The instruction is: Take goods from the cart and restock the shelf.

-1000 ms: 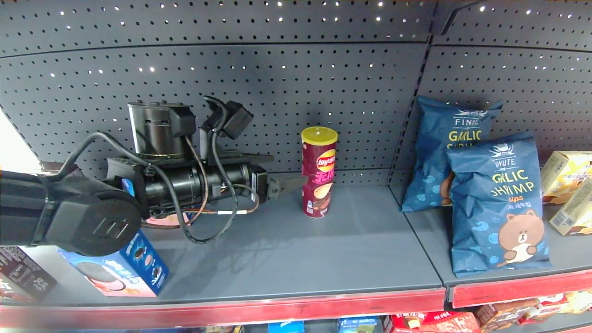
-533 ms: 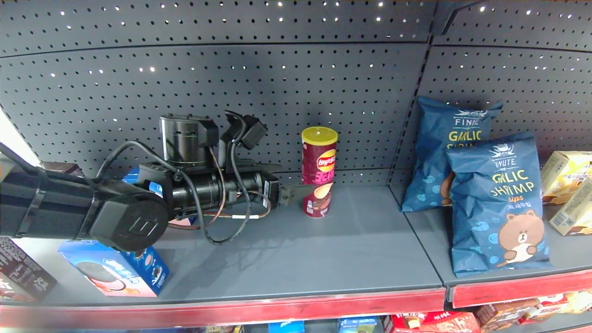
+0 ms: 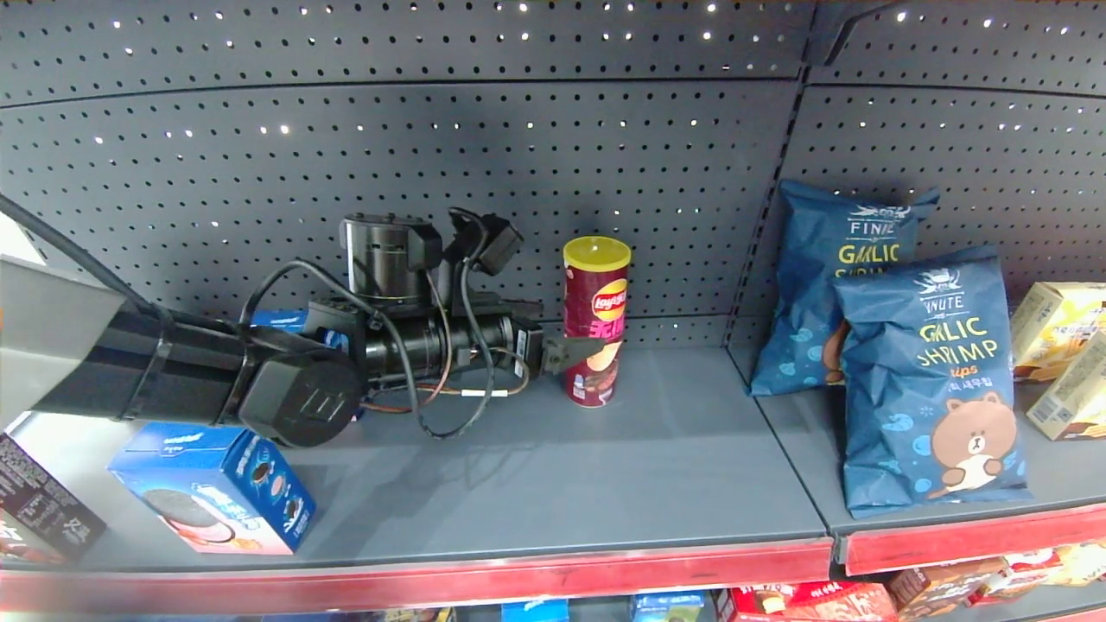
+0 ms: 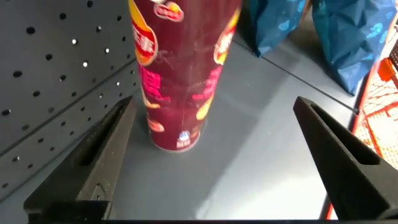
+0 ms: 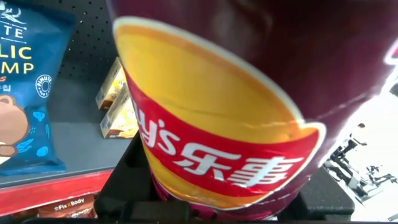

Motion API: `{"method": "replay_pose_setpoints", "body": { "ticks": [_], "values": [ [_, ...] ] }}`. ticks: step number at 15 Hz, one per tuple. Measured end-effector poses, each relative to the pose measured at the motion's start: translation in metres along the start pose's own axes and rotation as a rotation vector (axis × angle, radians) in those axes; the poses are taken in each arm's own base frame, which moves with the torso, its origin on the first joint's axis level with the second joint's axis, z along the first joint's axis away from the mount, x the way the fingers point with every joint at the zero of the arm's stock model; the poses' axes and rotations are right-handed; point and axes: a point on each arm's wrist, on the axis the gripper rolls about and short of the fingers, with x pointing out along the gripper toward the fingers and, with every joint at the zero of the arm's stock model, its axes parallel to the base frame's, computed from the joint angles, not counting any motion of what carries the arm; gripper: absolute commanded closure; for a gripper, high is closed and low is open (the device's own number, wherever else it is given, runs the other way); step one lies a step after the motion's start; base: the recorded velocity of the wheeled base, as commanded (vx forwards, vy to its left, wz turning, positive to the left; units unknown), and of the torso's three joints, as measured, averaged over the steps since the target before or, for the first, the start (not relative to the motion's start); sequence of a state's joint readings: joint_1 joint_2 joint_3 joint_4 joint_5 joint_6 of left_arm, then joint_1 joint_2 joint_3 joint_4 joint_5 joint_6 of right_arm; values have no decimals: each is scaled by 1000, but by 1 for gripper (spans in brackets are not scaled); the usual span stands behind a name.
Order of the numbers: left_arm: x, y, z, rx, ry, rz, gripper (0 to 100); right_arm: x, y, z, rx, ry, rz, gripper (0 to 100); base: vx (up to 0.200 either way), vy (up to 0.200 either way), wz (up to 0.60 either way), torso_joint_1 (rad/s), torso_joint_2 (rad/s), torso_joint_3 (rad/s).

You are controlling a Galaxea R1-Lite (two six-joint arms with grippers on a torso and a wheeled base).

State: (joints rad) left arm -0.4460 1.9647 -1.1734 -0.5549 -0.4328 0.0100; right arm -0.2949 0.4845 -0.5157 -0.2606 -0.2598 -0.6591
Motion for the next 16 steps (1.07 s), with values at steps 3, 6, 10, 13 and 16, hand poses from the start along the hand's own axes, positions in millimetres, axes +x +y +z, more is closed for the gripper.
{"method": "replay_pose_setpoints", "body": {
  "ticks": [3,6,10,13,16],
  "values": [
    [10,2,-1,-13,-4,-4,0,0,1,-2,-4,6,1,100,0,0,0,0,0,0],
    [21,2,-2,-17,-13,-11,0,-3,3,-5,-22,11,2,100,0,0,0,0,0,0],
    [34,7,-4,-36,-22,16,0,-5,5,-8,-29,14,4,100,0,0,0,0,0,0],
    [43,11,-7,-46,-26,17,0,-6,5,-9,-43,13,2,100,0,0,0,0,0,0],
    [55,16,-10,-51,-31,17,0,-7,6,-10,-54,16,2,100,0,0,0,0,0,0]
  ]
}}
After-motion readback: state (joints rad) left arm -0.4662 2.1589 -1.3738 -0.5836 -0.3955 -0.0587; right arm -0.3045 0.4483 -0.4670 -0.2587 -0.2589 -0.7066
